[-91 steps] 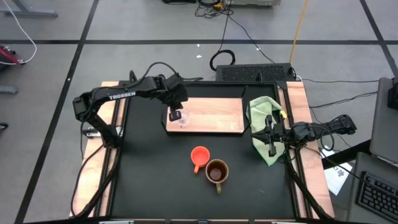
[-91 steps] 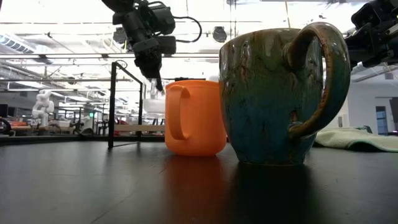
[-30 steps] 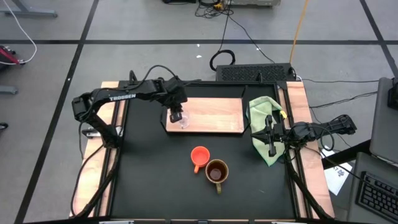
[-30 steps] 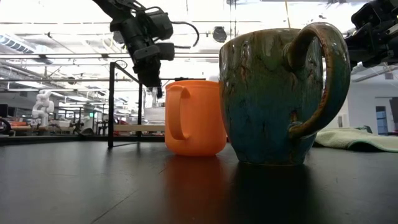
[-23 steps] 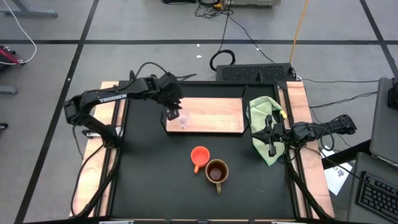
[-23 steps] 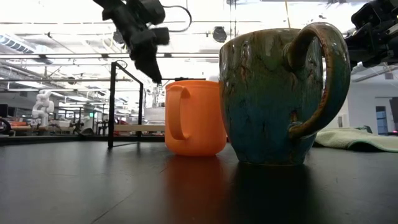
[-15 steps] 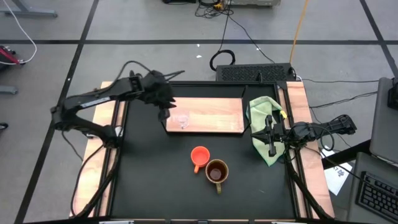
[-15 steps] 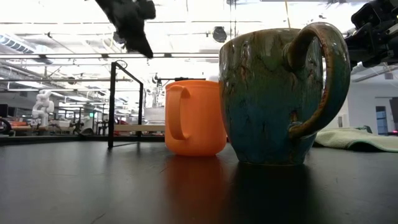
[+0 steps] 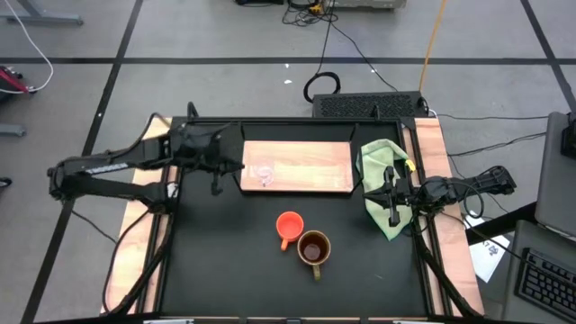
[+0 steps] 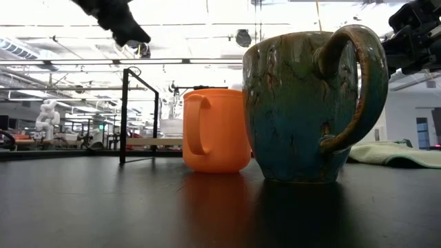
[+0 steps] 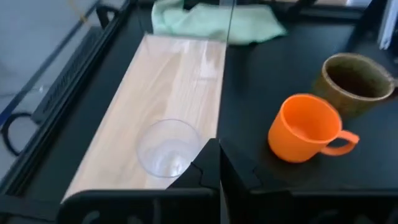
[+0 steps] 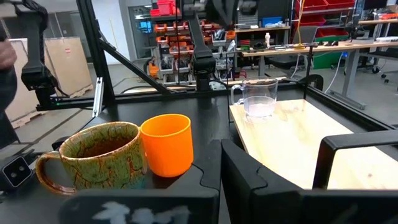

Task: Stack small to large cups/mugs on shelf
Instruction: Put the orange mug on the shelf

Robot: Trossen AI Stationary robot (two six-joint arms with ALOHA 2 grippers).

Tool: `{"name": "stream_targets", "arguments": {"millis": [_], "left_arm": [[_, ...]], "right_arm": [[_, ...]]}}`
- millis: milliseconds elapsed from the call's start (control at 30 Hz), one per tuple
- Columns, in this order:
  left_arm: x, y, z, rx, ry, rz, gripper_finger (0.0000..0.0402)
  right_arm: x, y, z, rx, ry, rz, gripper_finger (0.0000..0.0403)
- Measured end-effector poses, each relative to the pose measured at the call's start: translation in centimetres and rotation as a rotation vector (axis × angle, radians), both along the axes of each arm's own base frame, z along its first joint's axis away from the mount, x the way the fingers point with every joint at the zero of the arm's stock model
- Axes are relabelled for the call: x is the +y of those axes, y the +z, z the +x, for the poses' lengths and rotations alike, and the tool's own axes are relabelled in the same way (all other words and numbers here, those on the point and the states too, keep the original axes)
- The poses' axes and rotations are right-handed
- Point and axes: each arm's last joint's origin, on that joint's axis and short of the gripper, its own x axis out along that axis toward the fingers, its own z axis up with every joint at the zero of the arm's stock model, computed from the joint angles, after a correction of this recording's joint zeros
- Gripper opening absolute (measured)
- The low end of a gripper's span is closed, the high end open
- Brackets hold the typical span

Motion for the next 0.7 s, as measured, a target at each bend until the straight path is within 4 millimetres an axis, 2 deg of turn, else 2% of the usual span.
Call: {"name": "stream_targets", "arguments": {"millis": [233,700], "left_arm": [[-2.0,-4.7,-2.4,-0.165,-0.018,-0.012,0.0001],[-4.9,-13.1,-3.2,-0.375,-0.193,-0.014,0.0]], "right_arm": [[0.0,0.0,0.0,0.0,0.001,-0.014,0.0],[0.0,0.3,0.0,-0.032,0.001,-0.04,0.0]]}}
